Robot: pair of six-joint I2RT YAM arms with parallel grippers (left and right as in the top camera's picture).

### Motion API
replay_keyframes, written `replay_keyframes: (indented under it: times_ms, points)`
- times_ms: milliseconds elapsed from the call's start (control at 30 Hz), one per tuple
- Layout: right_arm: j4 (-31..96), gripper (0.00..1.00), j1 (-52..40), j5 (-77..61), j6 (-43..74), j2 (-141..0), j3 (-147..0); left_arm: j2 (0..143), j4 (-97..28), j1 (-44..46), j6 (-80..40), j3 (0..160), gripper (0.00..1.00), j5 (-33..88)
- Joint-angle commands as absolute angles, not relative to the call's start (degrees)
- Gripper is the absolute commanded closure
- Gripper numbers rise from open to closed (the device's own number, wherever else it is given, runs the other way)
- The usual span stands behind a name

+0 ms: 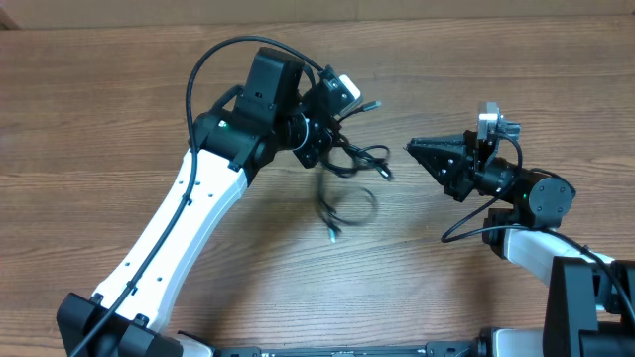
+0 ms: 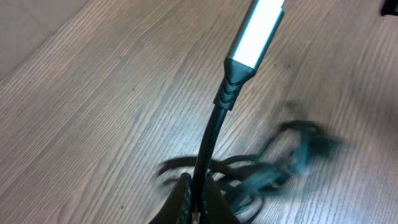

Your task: Untangle cables

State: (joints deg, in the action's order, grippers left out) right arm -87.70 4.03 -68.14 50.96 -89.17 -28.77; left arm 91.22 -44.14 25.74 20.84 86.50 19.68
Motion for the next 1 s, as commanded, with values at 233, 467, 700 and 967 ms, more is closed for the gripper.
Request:
replay_keyframes:
  times_ms: [233,467,700,967]
  points:
    - [-90.7,0.91,4.2,-67.2,51.2,-89.1,-29.3,91.4,-43.2,25.5,17.3,87.0,0.96,18.6]
    - [-90.6,0.90,4.2,-67.1,51.1,-89.1,-29.3,91.4,-42.7,25.5,18.4,87.0,0.96,24.5]
    - [-87.9,0.50,4.2,-65.4,51.1,-89.1,-29.3,91.1,-42.9,25.3,18.2,88.2,0.96,29.7]
    - [-86.2,0.25,4.2,-64.5,51.1,-89.1,-29.3,89.7,-42.8,23.2,18.2,91.0,0.96,37.7]
